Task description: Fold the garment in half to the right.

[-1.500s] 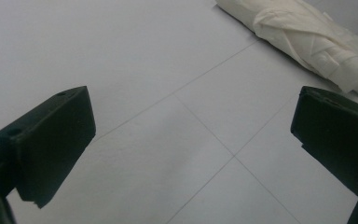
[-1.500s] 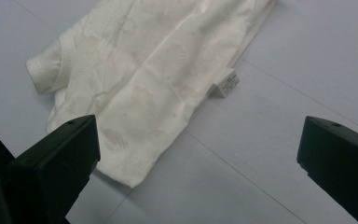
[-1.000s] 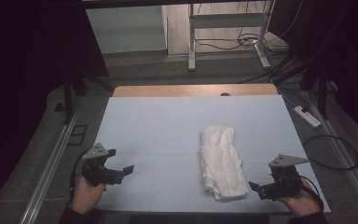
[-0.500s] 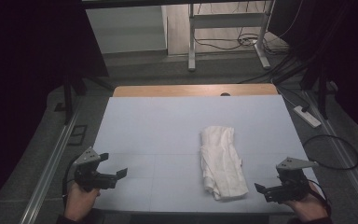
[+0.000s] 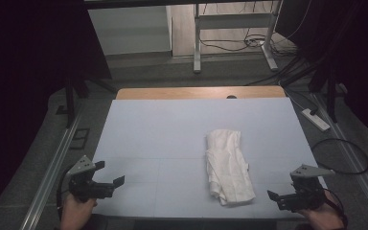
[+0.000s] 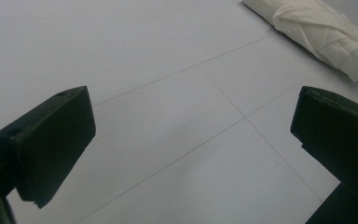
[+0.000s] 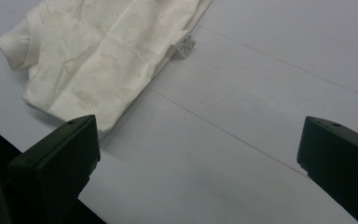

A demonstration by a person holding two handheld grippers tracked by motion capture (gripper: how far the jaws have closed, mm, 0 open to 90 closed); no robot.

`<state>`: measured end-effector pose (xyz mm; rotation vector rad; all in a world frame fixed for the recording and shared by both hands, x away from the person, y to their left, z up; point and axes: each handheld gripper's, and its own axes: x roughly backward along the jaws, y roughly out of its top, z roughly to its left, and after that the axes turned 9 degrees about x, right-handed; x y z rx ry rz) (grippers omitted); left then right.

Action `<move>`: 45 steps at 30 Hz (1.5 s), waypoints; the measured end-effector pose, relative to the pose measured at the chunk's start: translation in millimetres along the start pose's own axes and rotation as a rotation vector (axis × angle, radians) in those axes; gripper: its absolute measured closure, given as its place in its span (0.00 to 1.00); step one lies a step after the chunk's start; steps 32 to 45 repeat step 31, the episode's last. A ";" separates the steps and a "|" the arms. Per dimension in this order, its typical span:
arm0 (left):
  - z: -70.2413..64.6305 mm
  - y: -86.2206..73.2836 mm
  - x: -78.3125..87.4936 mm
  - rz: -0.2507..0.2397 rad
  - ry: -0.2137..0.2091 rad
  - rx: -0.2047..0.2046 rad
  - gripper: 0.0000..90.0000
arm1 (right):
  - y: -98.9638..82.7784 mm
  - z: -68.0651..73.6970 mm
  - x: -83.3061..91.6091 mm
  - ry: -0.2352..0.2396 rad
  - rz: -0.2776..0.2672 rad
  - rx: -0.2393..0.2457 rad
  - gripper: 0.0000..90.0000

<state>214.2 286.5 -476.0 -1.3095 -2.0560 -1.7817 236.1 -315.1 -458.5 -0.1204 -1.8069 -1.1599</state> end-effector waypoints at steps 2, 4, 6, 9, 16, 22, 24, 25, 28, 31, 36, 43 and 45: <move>0.6 -1.8 1.6 -0.002 0.002 0.006 0.00 | -0.6 0.2 1.2 -0.005 0.002 -0.001 0.00; 1.2 -3.6 2.8 -0.003 0.002 0.012 0.00 | -1.3 0.3 2.1 -0.009 0.005 -0.004 0.00; 1.5 -5.2 3.8 -0.003 0.004 0.016 0.00 | -2.0 0.2 3.0 -0.013 0.007 -0.008 0.00; 1.6 -7.5 4.8 0.001 0.008 0.018 0.00 | -3.1 -0.1 4.3 -0.018 0.011 -0.018 0.00; 1.0 -12.8 6.7 0.014 0.025 0.020 0.00 | -6.0 -1.5 7.6 -0.030 0.017 -0.035 0.00; -1.3 -15.9 9.6 0.015 0.047 0.016 0.00 | -8.1 -1.8 9.8 -0.044 0.028 -0.047 0.00; -2.6 -16.6 10.4 0.022 0.059 0.012 0.00 | -8.9 -1.6 10.8 -0.048 0.032 -0.051 0.00; -3.1 -16.9 10.5 0.025 0.063 0.011 0.00 | -9.4 -1.5 11.3 -0.051 0.034 -0.051 0.00; -3.1 -17.0 10.2 0.031 0.068 0.012 0.00 | -10.7 -1.0 12.7 -0.057 0.040 -0.056 0.00; -1.7 -16.0 9.1 0.036 0.072 0.028 0.00 | -10.9 -0.8 12.2 -0.059 0.047 -0.054 0.00; -1.7 -16.0 9.1 0.036 0.072 0.028 0.00 | -10.9 -0.8 12.2 -0.059 0.047 -0.054 0.00; -1.7 -16.0 9.1 0.036 0.072 0.028 0.00 | -10.9 -0.8 12.2 -0.059 0.047 -0.054 0.00; -1.7 -16.0 9.1 0.036 0.072 0.028 0.00 | -10.9 -0.8 12.2 -0.059 0.047 -0.054 0.00</move>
